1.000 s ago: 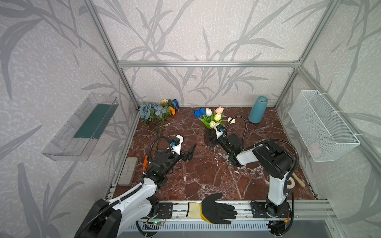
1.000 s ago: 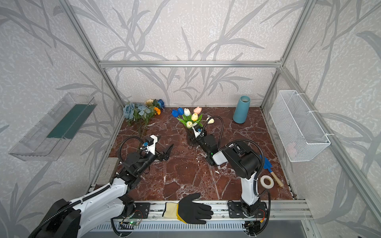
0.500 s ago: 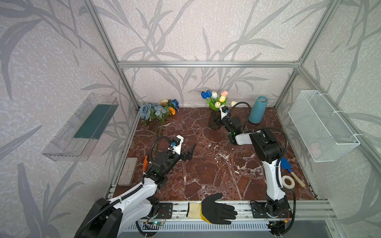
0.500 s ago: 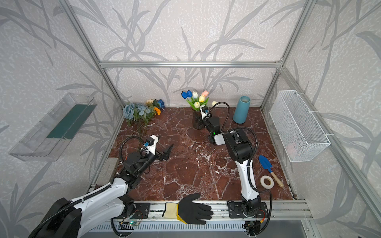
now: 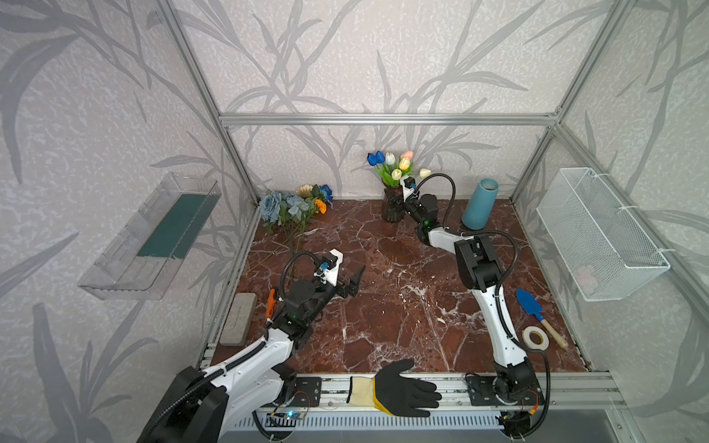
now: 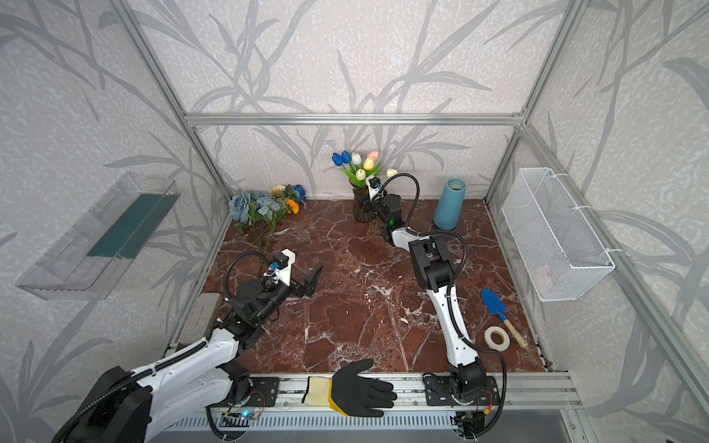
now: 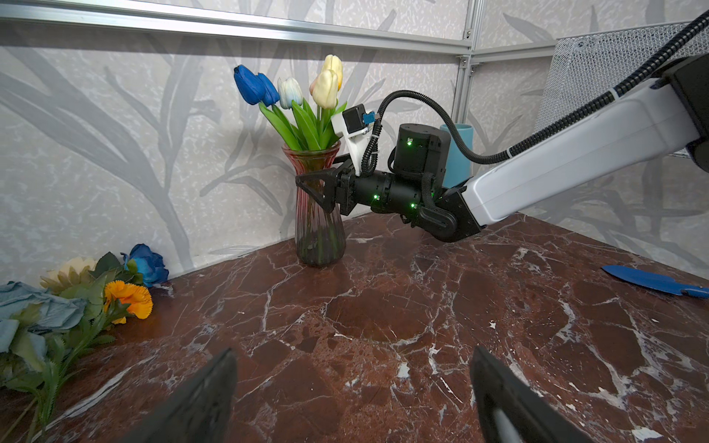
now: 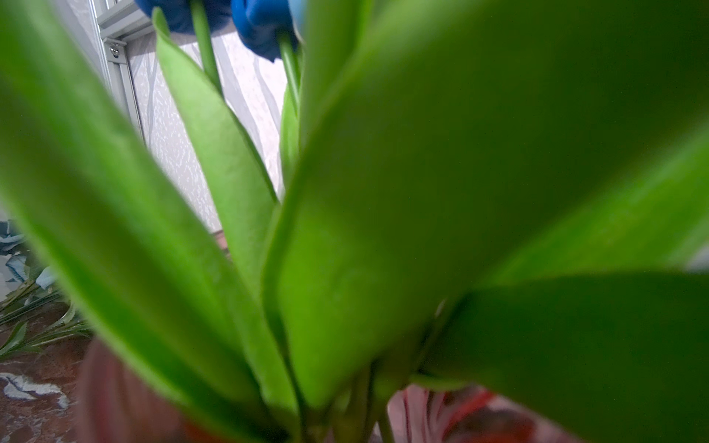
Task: Arrange the flowers into the vase
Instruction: 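Withdraw the right gripper from the pink vase toward the teal vase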
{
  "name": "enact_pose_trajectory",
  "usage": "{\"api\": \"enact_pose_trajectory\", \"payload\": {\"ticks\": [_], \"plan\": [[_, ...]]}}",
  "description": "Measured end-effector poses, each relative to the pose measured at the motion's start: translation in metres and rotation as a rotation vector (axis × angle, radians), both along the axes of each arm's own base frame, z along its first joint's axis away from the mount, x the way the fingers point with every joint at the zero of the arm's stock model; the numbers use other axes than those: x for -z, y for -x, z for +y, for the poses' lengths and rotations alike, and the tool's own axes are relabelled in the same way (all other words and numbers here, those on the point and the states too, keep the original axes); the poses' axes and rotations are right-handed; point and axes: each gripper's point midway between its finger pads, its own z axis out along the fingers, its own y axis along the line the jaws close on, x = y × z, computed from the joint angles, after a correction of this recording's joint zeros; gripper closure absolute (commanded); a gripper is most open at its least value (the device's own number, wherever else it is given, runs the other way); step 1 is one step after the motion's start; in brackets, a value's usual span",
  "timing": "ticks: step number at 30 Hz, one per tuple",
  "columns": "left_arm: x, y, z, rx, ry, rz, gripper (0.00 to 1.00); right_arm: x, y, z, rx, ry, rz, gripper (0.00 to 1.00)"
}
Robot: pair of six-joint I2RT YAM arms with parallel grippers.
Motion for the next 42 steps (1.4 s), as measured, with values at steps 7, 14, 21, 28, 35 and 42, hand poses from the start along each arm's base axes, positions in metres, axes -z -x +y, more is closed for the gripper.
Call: {"api": "enact_pose_trajectory", "payload": {"ticks": [7,14,21,28,35,42], "plan": [[0.003,-0.002,-0.001,0.0,-0.012,0.006,0.06,0.0,-0.006,0.004,-0.009,-0.011,-0.001,0.26],[-0.005,-0.001,0.0,-0.001,-0.006,-0.011,0.06,-0.004,-0.004,-0.003,0.0,-0.027,-0.04,0.14],[-0.014,0.001,0.004,-0.02,0.005,-0.032,0.06,0.042,0.011,-0.012,0.009,0.004,0.031,0.09],[-0.018,0.003,0.007,-0.026,0.01,-0.039,0.06,0.055,0.054,-0.038,0.046,0.032,0.089,0.07],[-0.01,-0.001,0.006,-0.032,0.001,-0.015,0.0,-0.014,0.135,-0.095,0.149,0.026,0.072,0.03],[-0.004,-0.009,0.004,-0.045,0.003,-0.01,0.0,-0.127,0.18,-0.241,0.435,-0.105,0.108,0.0]]}}
